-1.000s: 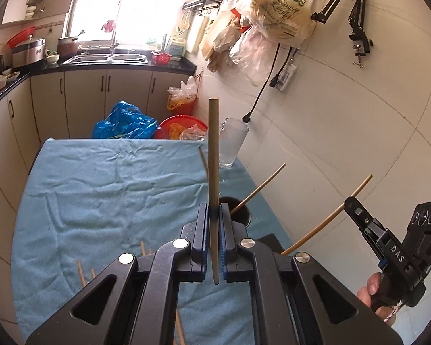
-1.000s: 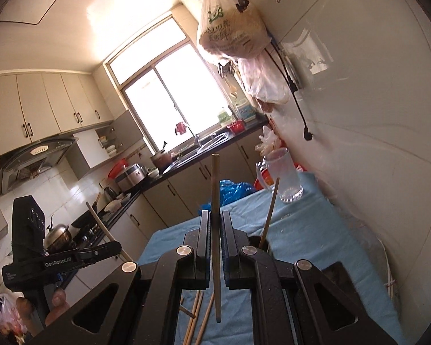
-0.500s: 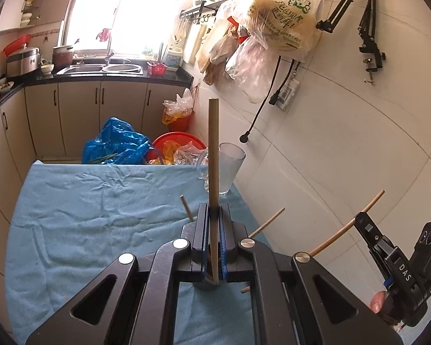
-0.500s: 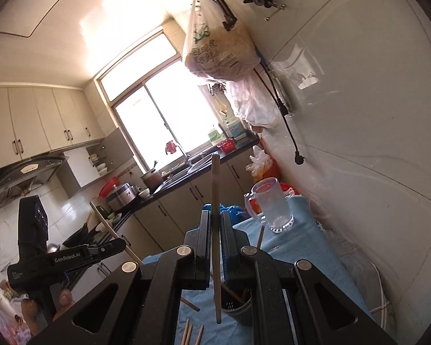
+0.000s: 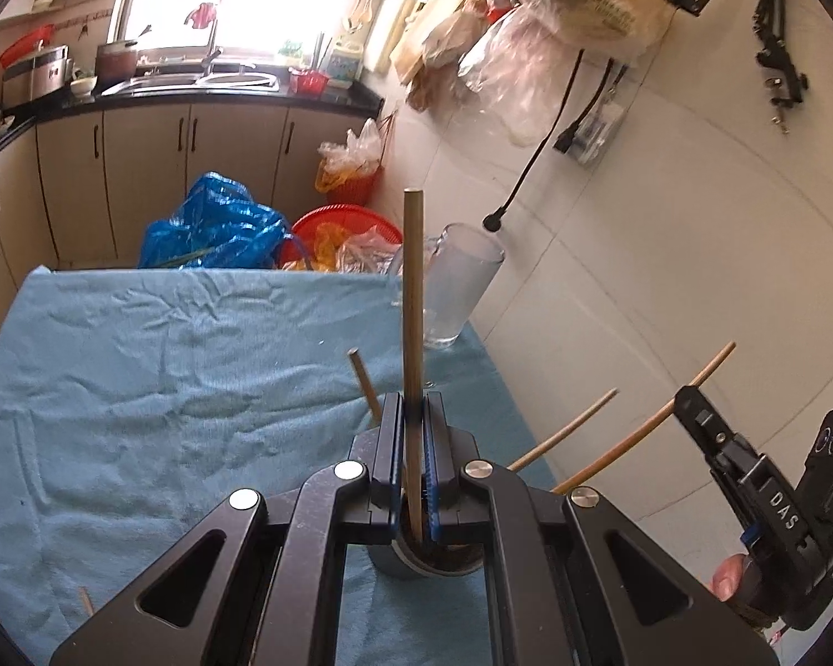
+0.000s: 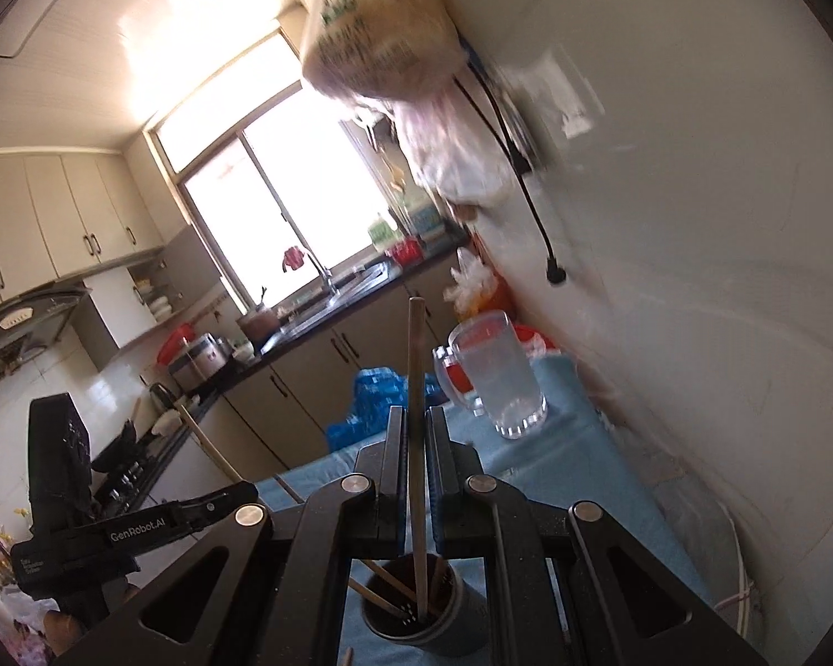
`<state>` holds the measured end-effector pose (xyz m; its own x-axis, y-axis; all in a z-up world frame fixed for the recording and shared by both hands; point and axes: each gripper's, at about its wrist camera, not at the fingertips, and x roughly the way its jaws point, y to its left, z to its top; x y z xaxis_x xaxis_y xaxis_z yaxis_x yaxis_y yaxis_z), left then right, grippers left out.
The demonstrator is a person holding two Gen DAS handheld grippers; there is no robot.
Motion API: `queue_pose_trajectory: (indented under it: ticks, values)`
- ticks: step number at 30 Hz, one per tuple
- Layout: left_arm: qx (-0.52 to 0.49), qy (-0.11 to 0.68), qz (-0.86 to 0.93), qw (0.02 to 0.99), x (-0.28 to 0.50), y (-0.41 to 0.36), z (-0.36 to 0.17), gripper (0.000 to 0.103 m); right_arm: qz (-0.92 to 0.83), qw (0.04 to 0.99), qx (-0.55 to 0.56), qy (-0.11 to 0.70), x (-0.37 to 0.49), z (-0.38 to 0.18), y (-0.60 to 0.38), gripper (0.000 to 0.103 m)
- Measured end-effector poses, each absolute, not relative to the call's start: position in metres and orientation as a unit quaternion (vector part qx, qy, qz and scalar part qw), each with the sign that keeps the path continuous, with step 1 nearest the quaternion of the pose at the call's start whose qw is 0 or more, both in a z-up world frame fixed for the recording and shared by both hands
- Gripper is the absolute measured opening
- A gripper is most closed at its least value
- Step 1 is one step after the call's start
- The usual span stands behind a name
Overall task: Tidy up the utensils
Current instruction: 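Drop the chopstick into the grey cup by opening the left gripper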
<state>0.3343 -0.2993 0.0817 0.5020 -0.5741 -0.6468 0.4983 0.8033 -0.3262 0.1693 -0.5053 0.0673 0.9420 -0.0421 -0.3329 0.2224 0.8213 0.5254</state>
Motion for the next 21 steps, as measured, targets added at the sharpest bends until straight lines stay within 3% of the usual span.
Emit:
queue_pose_trajectory:
  ticks: [10,12,13,15,17,21]
  values:
    - [-0.043,0.413,-0.308,0.856,0.345,-0.302,0.054,0.007,-0.064,0.922,0.313,0.22,0.196,0.024,-0.508,0.008]
    - [-0.045,0.411,-0.314,0.855,0.344,-0.301,0.056,0.012,-0.065,0.919,0.319,0.221,0.196,0.022,-0.51,0.009]
    - [-0.048,0.408,-0.316,0.855,0.342,-0.3,0.058,0.016,-0.064,0.919,0.321,0.221,0.195,0.022,-0.511,0.012]
    - [-0.049,0.399,-0.318,0.858,0.338,-0.297,0.065,0.027,-0.064,0.92,0.323,0.215,0.191,0.025,-0.512,0.031]
    - [-0.052,0.39,-0.32,0.862,0.333,-0.294,0.071,0.033,-0.071,0.924,0.319,0.2,0.183,0.032,-0.512,0.039]
    - [-0.059,0.378,-0.32,0.867,0.322,-0.284,0.083,0.037,-0.077,0.928,0.316,0.183,0.167,0.043,-0.509,0.041]
